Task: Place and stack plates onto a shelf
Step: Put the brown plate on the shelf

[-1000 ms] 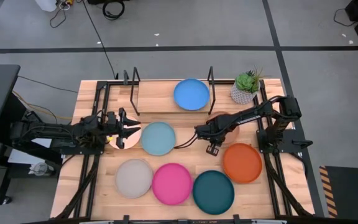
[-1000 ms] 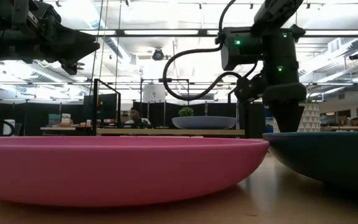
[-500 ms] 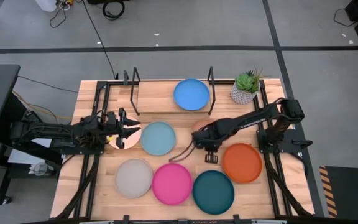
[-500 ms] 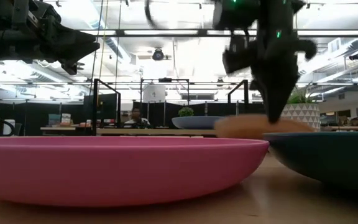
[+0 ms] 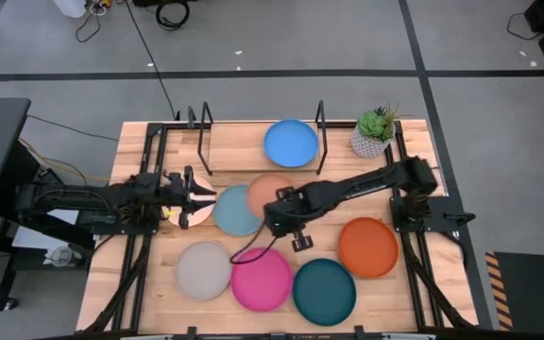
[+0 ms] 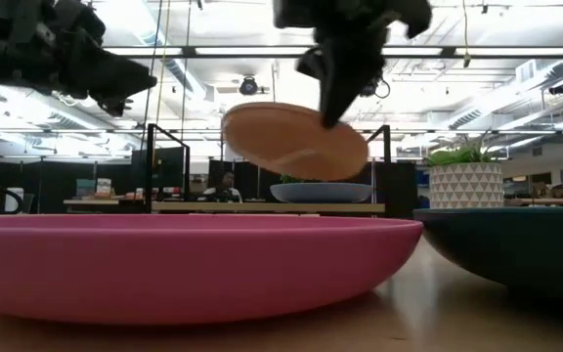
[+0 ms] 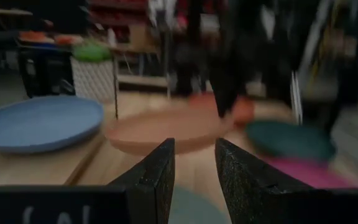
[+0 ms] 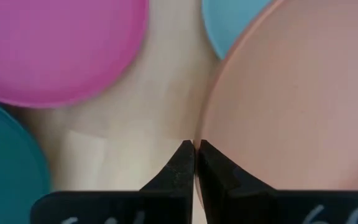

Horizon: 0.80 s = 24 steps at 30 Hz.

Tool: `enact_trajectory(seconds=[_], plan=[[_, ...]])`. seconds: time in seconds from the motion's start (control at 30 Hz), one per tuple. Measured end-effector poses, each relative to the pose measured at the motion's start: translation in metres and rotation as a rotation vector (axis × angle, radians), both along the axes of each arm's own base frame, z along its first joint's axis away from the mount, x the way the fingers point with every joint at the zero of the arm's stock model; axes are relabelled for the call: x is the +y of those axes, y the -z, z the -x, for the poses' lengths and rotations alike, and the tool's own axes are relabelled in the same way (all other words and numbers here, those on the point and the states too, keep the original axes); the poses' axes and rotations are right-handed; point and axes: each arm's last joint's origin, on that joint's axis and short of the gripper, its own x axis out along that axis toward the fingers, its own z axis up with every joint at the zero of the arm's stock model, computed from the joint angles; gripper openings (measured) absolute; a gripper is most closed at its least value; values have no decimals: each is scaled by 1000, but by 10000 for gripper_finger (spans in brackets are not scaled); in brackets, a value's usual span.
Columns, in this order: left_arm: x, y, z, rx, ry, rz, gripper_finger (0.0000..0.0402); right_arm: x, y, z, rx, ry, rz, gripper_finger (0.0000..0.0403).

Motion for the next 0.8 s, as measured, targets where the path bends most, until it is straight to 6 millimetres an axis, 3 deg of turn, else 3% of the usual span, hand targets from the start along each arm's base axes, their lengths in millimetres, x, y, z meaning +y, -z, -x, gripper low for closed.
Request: enact_trajectory(seconds=[0.17,0.37,0.57,0.8], plan=[[-4,1,-6,113,28,-292,123,-16,-12,-16,54,-92,0,16],[-12,8,-14,211,-93,-543,133,-31,-30,-22,12,-122,-77,16],[-26,10,-25,235,-213,-745,200,-36,-34,-20,32,-123,-144,16],[-39,17,-40,225,-175,-858,275,-33,-34,-21,17,-124,-147,16]])
